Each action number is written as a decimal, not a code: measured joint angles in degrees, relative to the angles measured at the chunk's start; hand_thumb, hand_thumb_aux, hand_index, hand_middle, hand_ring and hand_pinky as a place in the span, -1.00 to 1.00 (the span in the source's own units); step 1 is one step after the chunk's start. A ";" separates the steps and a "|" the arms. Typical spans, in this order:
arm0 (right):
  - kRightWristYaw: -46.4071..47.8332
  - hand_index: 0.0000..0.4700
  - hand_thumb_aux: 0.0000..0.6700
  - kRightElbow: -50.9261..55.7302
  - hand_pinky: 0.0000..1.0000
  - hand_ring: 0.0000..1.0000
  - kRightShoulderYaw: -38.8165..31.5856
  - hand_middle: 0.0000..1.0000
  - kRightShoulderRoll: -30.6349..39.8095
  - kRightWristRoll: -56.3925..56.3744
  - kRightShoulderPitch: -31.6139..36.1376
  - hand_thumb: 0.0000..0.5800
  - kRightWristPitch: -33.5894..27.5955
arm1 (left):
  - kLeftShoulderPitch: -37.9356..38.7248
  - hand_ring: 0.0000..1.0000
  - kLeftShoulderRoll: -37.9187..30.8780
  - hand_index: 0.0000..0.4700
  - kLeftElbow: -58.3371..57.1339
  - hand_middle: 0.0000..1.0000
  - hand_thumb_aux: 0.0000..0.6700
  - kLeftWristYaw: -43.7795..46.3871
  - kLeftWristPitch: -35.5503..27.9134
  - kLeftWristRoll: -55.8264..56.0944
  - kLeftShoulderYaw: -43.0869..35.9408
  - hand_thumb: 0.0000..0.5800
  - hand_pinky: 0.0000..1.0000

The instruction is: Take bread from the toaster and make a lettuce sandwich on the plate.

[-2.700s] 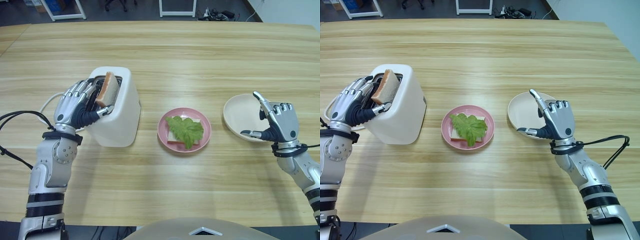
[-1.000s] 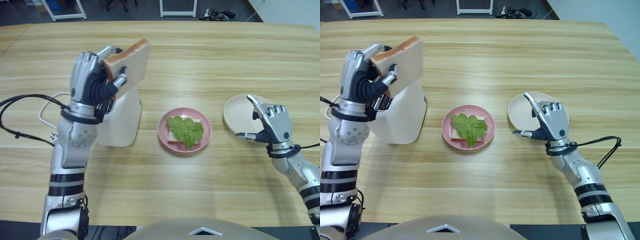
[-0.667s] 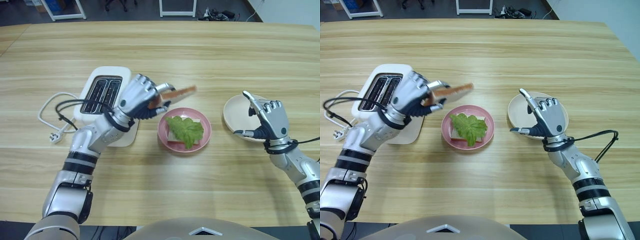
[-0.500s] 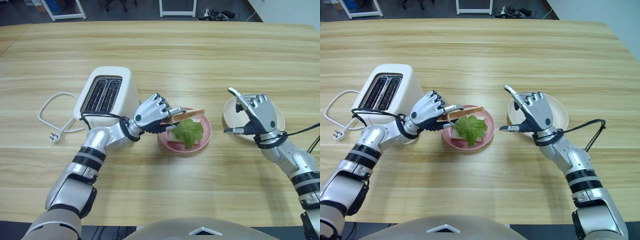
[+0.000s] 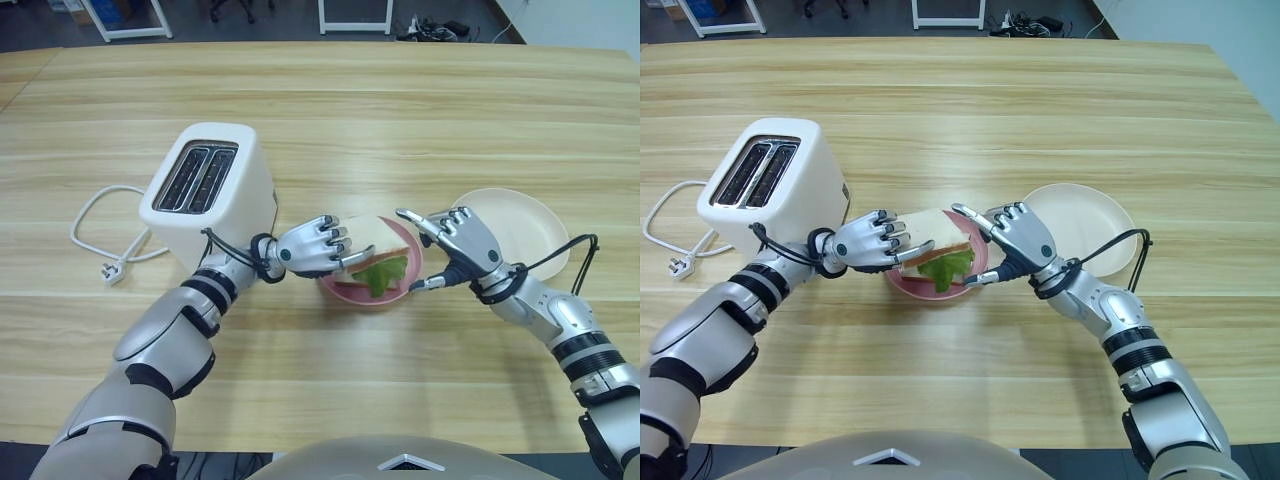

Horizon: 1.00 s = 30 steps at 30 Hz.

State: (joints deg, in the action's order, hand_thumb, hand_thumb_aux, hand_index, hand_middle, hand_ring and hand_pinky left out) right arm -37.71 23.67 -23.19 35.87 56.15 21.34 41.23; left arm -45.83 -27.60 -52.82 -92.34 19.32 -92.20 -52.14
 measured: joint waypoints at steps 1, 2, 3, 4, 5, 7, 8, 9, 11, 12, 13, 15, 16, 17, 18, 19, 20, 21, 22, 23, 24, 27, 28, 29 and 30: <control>0.08 -1.00 -1.00 0.38 0.27 0.27 -0.34 0.27 -0.11 0.22 0.36 -1.00 -0.05 | -0.02 1.00 0.22 1.00 -0.25 1.00 1.00 -0.02 -0.28 0.07 -0.68 1.00 1.00; 0.14 -1.00 -1.00 0.82 0.27 0.27 -0.80 0.27 -0.33 0.62 0.69 -1.00 -0.08 | -0.02 1.00 0.42 1.00 -0.49 1.00 1.00 -0.05 -0.67 0.11 -1.43 1.00 1.00; 0.14 -1.00 -1.00 1.36 0.27 0.27 -1.29 0.27 -0.51 1.04 1.06 -1.00 -0.07 | -0.02 1.00 0.64 1.00 -0.74 1.00 1.00 -0.07 -1.14 0.23 -1.99 1.00 1.00; 0.13 -1.00 -1.00 1.61 0.27 0.27 -1.55 0.27 -0.60 1.28 1.27 -1.00 -0.08 | -0.02 1.00 0.75 1.00 -0.90 1.00 1.00 -0.08 -1.36 0.44 -2.38 1.00 1.00; 0.12 -1.00 -1.00 2.14 0.27 0.27 -1.92 0.27 -0.75 1.49 1.72 -1.00 -0.10 | -0.02 1.00 0.85 1.00 -1.17 1.00 1.00 -0.11 -1.92 0.66 -3.00 1.00 1.00; 0.06 -1.00 -1.00 3.12 0.26 0.26 -2.53 0.26 -0.91 2.33 2.43 -1.00 -0.45 | -0.08 1.00 1.35 1.00 -1.90 1.00 1.00 -0.14 -2.67 0.78 -3.84 1.00 1.00; 0.04 -1.00 -1.00 3.83 0.27 0.27 -3.18 0.27 -1.00 2.64 2.80 -1.00 -0.73 | -0.16 1.00 1.91 1.00 -2.63 1.00 1.00 -0.17 -3.35 1.00 -4.26 1.00 1.00; 0.03 -1.00 -1.00 4.42 0.26 0.26 -3.57 0.26 -1.08 3.21 3.12 -1.00 -0.98 | -0.29 1.00 2.34 1.00 -3.51 1.00 1.00 -0.21 -3.96 1.10 -4.70 1.00 1.00; 0.02 -1.00 -1.00 5.38 0.27 0.27 -4.30 0.27 -1.11 4.10 3.86 -1.00 -1.45 | -0.92 1.00 3.05 1.00 -5.67 1.00 1.00 -0.25 -5.59 1.33 -5.03 1.00 1.00; 0.02 -1.00 -1.00 5.63 0.26 0.26 -4.52 0.26 -1.13 4.56 4.10 -1.00 -1.66 | -1.44 1.00 3.44 1.00 -6.61 1.00 1.00 -0.26 -6.26 1.80 -5.16 1.00 1.00; 0.02 -1.00 -1.00 5.68 0.27 0.27 -4.70 0.27 -1.13 4.62 4.28 -1.00 -1.91 | -1.84 1.00 4.12 1.00 -7.35 1.00 1.00 -0.26 -6.85 2.30 -5.28 1.00 1.00; 0.02 -1.00 -1.00 5.74 0.27 0.27 -5.16 0.27 -1.13 4.71 4.54 -1.00 -2.22 | -2.19 1.00 5.10 1.00 -8.37 1.00 1.00 -0.28 -8.03 2.66 -5.94 1.00 1.00; 0.09 -1.00 -1.00 5.86 0.27 0.27 -5.41 0.27 -1.09 4.77 4.67 -1.00 -2.46 | -2.25 1.00 5.54 1.00 -9.19 1.00 1.00 -0.31 -8.90 2.81 -6.27 1.00 1.00; 0.26 -1.00 -1.00 6.02 0.26 0.26 -5.58 0.26 -1.06 5.10 4.89 -1.00 -2.51 | -2.26 1.00 6.04 1.00 -10.01 1.00 1.00 -0.32 -9.76 2.84 -6.51 1.00 1.00; 0.34 -1.00 -1.00 6.08 0.27 0.27 -5.61 0.27 -0.96 5.12 5.00 -1.00 -2.55 | -2.28 1.00 6.45 1.00 -10.52 1.00 1.00 -0.35 -10.45 2.98 -6.84 1.00 1.00; 0.40 -1.00 -1.00 6.16 0.27 0.27 -5.64 0.27 -0.91 5.13 5.06 -1.00 -2.56 | -2.30 1.00 6.66 1.00 -10.89 1.00 1.00 -0.36 -10.73 3.10 -6.99 1.00 1.00; 0.54 -1.00 -1.00 6.34 0.26 0.26 -5.72 0.26 -0.90 5.13 5.21 -1.00 -2.55 | -2.34 1.00 6.98 1.00 -11.59 1.00 1.00 -0.35 -11.17 3.40 -7.17 1.00 1.00; 0.73 -1.00 -1.00 6.46 0.26 0.26 -5.85 0.26 -0.88 5.15 5.46 -1.00 -2.55 | -2.38 1.00 7.33 1.00 -12.35 1.00 1.00 -0.34 -11.35 3.48 -7.41 1.00 1.00; 1.03 -1.00 -1.00 6.54 0.26 0.26 -6.03 0.26 -0.87 5.15 5.65 -1.00 -2.56 | -2.41 0.95 7.71 1.00 -12.91 0.95 1.00 -0.33 -11.39 3.62 -7.71 1.00 0.95; 1.40 -1.00 -1.00 6.62 0.27 0.27 -6.16 0.27 -0.87 5.15 5.76 -1.00 -2.56 | -2.45 0.91 8.39 1.00 -13.53 0.91 1.00 -0.29 -11.40 4.00 -8.14 1.00 0.91; 2.09 -1.00 -1.00 6.89 0.26 0.26 -6.25 0.26 -0.86 5.15 5.95 -1.00 -2.61 | -2.49 0.86 9.41 1.00 -14.50 0.86 1.00 0.07 -11.39 4.19 -8.60 1.00 0.86; 4.60 -1.00 -1.00 7.67 0.25 0.25 -6.76 0.25 -0.82 5.06 6.23 -1.00 -2.85 | -2.54 0.80 11.15 1.00 -16.18 0.80 1.00 0.94 -11.10 4.82 -9.91 1.00 0.80; 5.60 -1.00 -1.00 8.07 0.23 0.23 -6.83 0.23 -0.82 5.02 6.30 -1.00 -2.92 | -2.54 0.80 11.33 1.00 -16.58 0.80 1.00 1.32 -10.98 5.23 -10.27 1.00 0.80; 6.49 -1.00 -1.00 8.35 0.22 0.22 -6.89 0.22 -0.80 4.97 6.44 -1.00 -3.05 | -2.54 0.80 11.45 1.00 -16.89 0.80 1.00 1.66 -10.69 5.44 -10.53 1.00 0.80; 7.30 -1.00 -1.00 8.67 0.19 0.19 -6.90 0.19 -0.74 4.96 6.63 -1.00 -3.32 | -2.54 0.80 11.51 1.00 -17.06 0.80 1.00 1.99 -10.36 5.63 -10.83 1.00 0.80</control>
State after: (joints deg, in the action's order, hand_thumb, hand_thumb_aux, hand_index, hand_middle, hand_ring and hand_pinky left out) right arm -30.41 32.34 -30.09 35.14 61.11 27.96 37.91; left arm -48.37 -16.09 -69.88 -90.34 8.96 -86.57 -62.97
